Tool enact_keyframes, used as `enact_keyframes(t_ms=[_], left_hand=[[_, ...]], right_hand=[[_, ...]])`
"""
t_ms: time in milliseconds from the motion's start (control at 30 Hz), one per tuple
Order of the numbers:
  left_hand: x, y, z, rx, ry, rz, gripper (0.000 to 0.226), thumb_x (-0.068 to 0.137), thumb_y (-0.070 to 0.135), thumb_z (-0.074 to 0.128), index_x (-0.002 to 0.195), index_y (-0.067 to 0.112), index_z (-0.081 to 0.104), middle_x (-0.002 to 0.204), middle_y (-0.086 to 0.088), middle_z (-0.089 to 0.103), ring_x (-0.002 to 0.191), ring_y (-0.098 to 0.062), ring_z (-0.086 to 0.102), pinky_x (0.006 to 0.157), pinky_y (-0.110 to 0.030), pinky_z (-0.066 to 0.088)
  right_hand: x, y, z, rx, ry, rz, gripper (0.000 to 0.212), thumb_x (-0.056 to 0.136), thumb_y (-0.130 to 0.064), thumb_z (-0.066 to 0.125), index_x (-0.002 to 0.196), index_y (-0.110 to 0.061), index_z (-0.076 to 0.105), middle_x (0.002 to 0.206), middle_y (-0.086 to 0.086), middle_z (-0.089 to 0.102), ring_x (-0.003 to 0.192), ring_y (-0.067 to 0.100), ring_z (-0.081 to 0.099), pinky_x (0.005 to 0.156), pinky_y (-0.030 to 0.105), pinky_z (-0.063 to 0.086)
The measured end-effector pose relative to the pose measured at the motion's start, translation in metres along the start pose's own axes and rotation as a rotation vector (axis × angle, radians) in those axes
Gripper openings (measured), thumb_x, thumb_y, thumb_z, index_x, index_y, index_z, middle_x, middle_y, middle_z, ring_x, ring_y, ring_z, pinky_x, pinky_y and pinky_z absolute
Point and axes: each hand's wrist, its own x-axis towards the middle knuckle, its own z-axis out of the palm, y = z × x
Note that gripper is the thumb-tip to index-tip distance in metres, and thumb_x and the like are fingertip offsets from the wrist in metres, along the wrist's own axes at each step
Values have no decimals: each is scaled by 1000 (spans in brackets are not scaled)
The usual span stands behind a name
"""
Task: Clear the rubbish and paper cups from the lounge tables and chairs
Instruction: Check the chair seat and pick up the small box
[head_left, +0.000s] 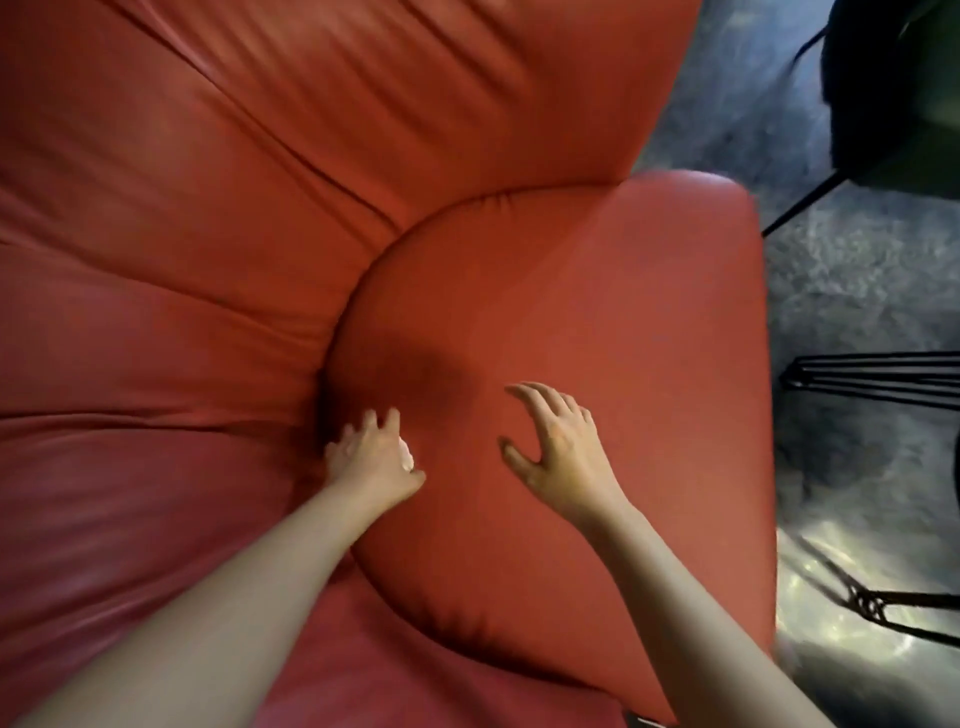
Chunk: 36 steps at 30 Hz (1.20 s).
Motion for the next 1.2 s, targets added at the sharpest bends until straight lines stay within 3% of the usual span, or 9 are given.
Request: enact_keyframes(t_ms=[100, 167, 333, 400, 500, 733, 900, 1067, 1200], left_hand=[[12, 0, 27, -89, -60, -37, 56, 75, 22, 64, 122, 17, 34, 123, -11, 38, 108, -34, 51, 83, -40, 44], [16, 0, 37, -173, -5, -29, 45, 80, 11, 59, 119, 12, 37, 119, -16, 40, 99, -39, 55, 78, -42, 45], [24, 12, 25, -329, 105, 72, 22, 88, 12, 47, 110, 7, 46, 107, -21, 56, 93, -41, 58, 76, -43, 46], [18, 28, 5, -454, 100, 129, 19, 86, 9, 42, 103, 13, 49, 90, -17, 64, 74, -36, 65, 62, -40, 54], [1, 57, -29, -614, 91, 241, 26, 82, 1, 36, 89, 22, 51, 69, -9, 61, 49, -24, 63, 35, -30, 48], [-82, 159, -119, -561, 108, 693, 27, 79, 2, 40, 81, 24, 56, 68, -12, 60, 46, -22, 63, 39, -41, 52], [-177, 235, -156, -501, 160, 946, 20, 77, 5, 45, 78, 22, 55, 62, -9, 60, 43, -21, 62, 36, -45, 49], [-296, 312, -150, -429, 152, 1147, 20, 80, 6, 47, 89, 22, 54, 66, -6, 57, 50, -28, 63, 42, -38, 52], [-396, 375, -122, -413, 84, 1279, 13, 75, 28, 53, 88, 25, 53, 75, -5, 59, 55, -21, 61, 43, -29, 47]], right_hand=[[-3, 17, 25, 23, -14, 56, 53, 83, -30, 59, 132, -18, 43, 136, 1, 45, 125, 21, 39, 97, 32, 28], [-5, 23, 34, 40, -26, 76, 54, 81, -27, 59, 132, -18, 43, 136, 1, 45, 124, 22, 39, 97, 31, 27], [-14, 26, 29, 64, 1, 82, 53, 80, -25, 60, 130, -16, 44, 133, 1, 46, 121, 22, 41, 94, 29, 27], [-21, 26, 14, 53, 37, 96, 52, 81, -25, 60, 130, -15, 45, 132, 2, 47, 120, 22, 42, 94, 30, 28], [-36, 26, -22, 47, 145, 129, 48, 82, -25, 60, 127, -14, 47, 128, 3, 50, 115, 22, 45, 91, 29, 29], [-104, 28, -143, 53, 537, 235, 32, 83, -16, 60, 113, -5, 57, 108, 10, 61, 94, 28, 57, 83, 43, 46], [-188, 32, -211, 24, 761, 312, 31, 83, -19, 58, 110, -6, 59, 101, 8, 64, 87, 25, 59, 78, 40, 49], [-316, 50, -268, 0, 936, 403, 31, 85, -18, 60, 115, -8, 57, 105, 8, 63, 94, 24, 58, 83, 40, 47], [-443, 66, -309, -76, 1059, 484, 31, 86, -18, 59, 114, -8, 56, 103, 9, 62, 93, 24, 57, 77, 34, 44]])
